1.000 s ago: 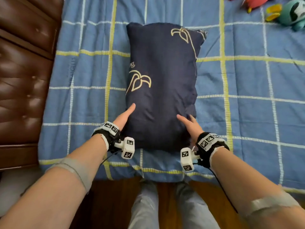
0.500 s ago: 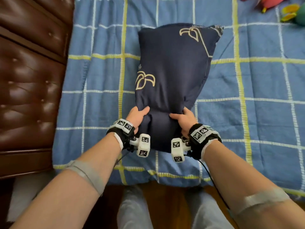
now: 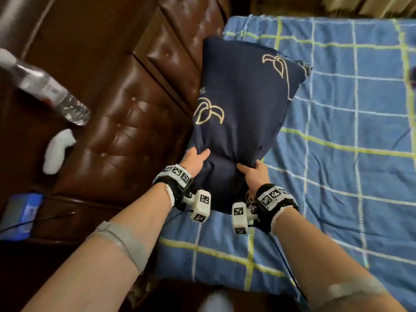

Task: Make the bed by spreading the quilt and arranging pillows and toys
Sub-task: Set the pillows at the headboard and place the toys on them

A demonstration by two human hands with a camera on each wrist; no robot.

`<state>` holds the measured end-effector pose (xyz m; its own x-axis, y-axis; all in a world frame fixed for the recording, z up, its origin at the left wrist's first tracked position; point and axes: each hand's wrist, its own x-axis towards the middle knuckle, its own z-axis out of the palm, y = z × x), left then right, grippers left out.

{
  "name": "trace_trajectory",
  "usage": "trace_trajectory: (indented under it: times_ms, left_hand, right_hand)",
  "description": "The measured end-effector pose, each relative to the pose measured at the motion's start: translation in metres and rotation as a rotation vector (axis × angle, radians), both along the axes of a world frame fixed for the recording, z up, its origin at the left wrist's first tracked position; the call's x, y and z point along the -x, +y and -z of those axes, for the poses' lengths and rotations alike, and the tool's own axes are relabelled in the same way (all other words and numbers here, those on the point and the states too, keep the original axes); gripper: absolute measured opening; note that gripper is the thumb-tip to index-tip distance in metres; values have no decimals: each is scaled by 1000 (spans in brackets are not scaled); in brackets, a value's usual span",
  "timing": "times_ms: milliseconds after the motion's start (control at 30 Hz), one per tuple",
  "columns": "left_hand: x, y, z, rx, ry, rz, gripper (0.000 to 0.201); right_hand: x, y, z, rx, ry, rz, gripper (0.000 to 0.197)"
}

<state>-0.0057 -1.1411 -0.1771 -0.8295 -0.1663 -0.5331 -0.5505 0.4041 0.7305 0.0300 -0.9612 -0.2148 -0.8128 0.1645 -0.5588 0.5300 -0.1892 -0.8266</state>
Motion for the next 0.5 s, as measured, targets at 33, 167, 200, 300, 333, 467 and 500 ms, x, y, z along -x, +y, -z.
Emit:
trace_trajectory:
  times_ms: [33, 167, 200, 300, 333, 467, 500]
  left_hand:
    - [0, -20, 5, 28, -15, -11, 38]
    - [-11, -84, 44, 220, -247, -127, 56]
    - [-17, -96, 54, 255, -309, -161, 64]
    - [-29, -118, 80, 280, -348, -157, 83]
    - [-32, -120, 86, 297, -356, -125, 86]
    - [-27, -107, 86, 308, -341, -92, 91]
    - [-24, -101, 80, 317, -319, -85, 90]
  right_hand:
    - [3, -22, 13, -18, -14, -36, 18]
    - [-1, -85, 66, -108, -266, -160, 65]
    - [-7, -93, 77, -116, -350, -180, 83]
    - [-22, -105, 109, -125, -407, -278, 120]
    - [-25, -105, 114, -133, -408, -301, 123]
    - [-20, -92, 91, -195, -413, -278, 84]
    - [-16, -87, 86, -187, -401, -270, 80]
